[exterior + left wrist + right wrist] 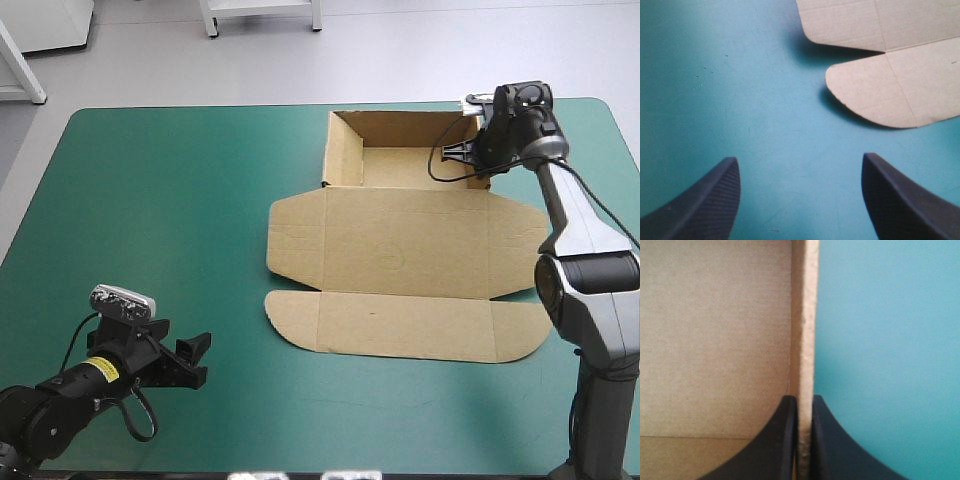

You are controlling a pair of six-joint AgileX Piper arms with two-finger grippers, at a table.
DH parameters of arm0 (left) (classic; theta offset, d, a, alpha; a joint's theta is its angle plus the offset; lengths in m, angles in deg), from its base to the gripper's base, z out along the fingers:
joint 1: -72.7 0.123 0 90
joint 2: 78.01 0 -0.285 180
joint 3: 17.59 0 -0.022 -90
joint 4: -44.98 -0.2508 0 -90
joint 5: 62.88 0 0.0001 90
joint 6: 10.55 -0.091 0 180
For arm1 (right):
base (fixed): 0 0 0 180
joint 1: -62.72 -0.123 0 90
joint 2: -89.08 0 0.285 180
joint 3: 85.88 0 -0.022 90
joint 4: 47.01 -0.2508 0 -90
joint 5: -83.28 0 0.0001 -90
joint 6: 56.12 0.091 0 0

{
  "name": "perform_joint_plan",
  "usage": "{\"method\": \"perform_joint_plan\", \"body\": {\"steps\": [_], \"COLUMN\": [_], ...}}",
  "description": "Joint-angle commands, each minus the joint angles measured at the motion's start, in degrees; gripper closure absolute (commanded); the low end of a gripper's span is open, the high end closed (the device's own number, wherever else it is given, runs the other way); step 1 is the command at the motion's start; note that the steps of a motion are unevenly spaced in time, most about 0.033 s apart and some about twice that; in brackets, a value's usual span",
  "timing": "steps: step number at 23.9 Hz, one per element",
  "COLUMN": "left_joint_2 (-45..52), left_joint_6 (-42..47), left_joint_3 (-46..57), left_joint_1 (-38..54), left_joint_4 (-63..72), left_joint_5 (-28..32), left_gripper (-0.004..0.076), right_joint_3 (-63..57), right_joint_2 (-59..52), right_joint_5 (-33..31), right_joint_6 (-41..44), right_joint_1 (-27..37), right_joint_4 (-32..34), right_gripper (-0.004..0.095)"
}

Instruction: Fold the box

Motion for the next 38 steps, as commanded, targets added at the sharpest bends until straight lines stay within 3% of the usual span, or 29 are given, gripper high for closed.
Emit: {"method": "perform_joint_plan", "body": {"steps": [1, 21, 35, 38], "left_joint_2": [0.12, 0.12, 0.12, 0.12], "left_joint_6": [0.36, 0.48, 0.48, 0.48], "left_joint_3": [-1.57, -1.57, -1.57, -1.57], "left_joint_1": [-0.33, -0.33, -0.33, -0.33], "left_joint_4": [0.86, 0.86, 0.98, 0.98], "left_joint_5": [3.16, 3.49, 3.39, 3.39], "left_gripper": [0.0232, 0.0232, 0.0232, 0.0232], "right_joint_3": [1.69, 1.59, 1.07, 1.07], "right_joint_2": [-3.86, -3.86, -1.52, -1.52], "right_joint_5": [-0.47, -0.47, -0.47, -0.47], "right_joint_6": [-0.43, 0.00, 0.04, 1.20], "right_joint_1": [4.41, 32.23, 35.08, 35.08], "right_joint_4": [4.67, 1.55, 1.25, 0.96], "right_gripper": [0.0921, 0.0921, 0.0917, 0.0835]}}
